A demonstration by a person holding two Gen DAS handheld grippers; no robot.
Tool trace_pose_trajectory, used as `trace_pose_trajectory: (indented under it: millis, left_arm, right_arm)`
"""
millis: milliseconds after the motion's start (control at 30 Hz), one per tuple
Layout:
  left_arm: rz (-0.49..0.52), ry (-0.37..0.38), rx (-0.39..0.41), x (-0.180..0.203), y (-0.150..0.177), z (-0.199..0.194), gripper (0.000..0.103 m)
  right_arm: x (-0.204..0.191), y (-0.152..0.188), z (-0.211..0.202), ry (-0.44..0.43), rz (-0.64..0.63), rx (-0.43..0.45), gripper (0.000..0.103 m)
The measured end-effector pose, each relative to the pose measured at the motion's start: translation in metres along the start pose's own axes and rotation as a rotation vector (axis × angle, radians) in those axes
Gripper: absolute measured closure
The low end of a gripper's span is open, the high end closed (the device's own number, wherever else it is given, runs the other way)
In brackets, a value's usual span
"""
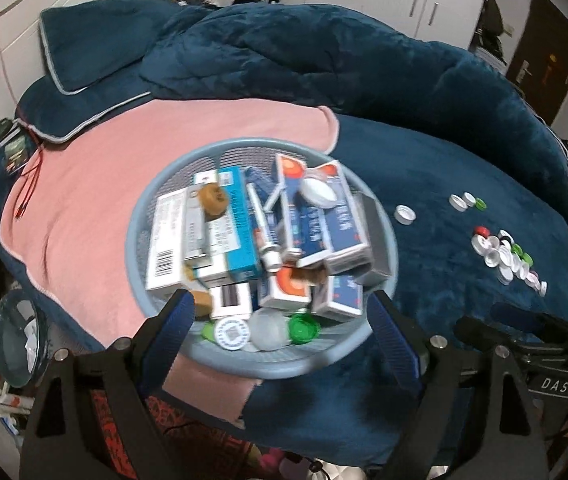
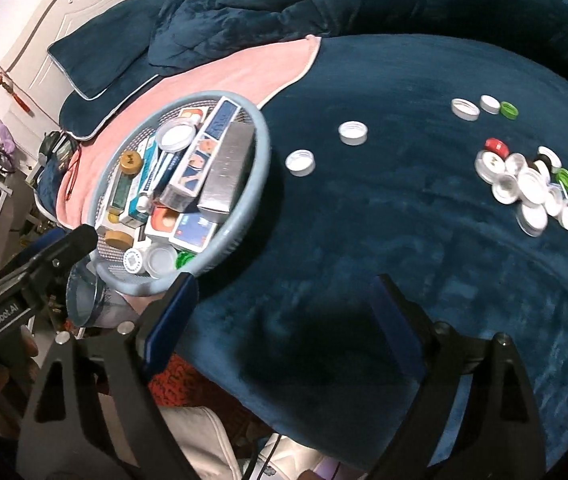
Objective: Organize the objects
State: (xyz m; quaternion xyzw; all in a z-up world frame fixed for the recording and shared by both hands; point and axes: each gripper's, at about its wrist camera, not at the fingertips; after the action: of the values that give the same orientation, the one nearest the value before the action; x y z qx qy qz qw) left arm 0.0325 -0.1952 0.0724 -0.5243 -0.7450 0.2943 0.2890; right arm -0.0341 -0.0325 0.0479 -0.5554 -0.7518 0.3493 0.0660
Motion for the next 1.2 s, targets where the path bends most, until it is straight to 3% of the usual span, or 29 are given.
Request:
trace_pose_trajectory:
  millis: [667, 1067, 1200]
  left_arm:
    - [0.145, 0.103, -0.058, 0.099, 0.007, 0.025, 0.014]
    - [0.269, 0.175, -0.209, 0.185, 0.058, 0.082, 0.014]
    - [0.289, 0.178, -0.252, 0.206, 0.073, 0.1, 0.014]
  right_arm:
    - [0.082, 0.021, -0.019, 0.098, 0.118, -0.018, 0.014]
    - [0.193, 0.061, -0.048, 0.355, 0.274, -0.036, 0.014]
    - [0.226, 0.071, -0.045, 0.442, 0.339, -0.097, 0.014]
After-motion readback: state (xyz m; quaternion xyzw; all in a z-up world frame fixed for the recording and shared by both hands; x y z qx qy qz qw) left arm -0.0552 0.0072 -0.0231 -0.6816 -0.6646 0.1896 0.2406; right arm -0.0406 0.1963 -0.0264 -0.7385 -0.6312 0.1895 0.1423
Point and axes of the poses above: each gripper's, at about its wrist camera, not at the fingertips, and z roughly the way its jaws point, x to its right, y to its underside, and after that the axes turned 12 degrees about x, right-handed
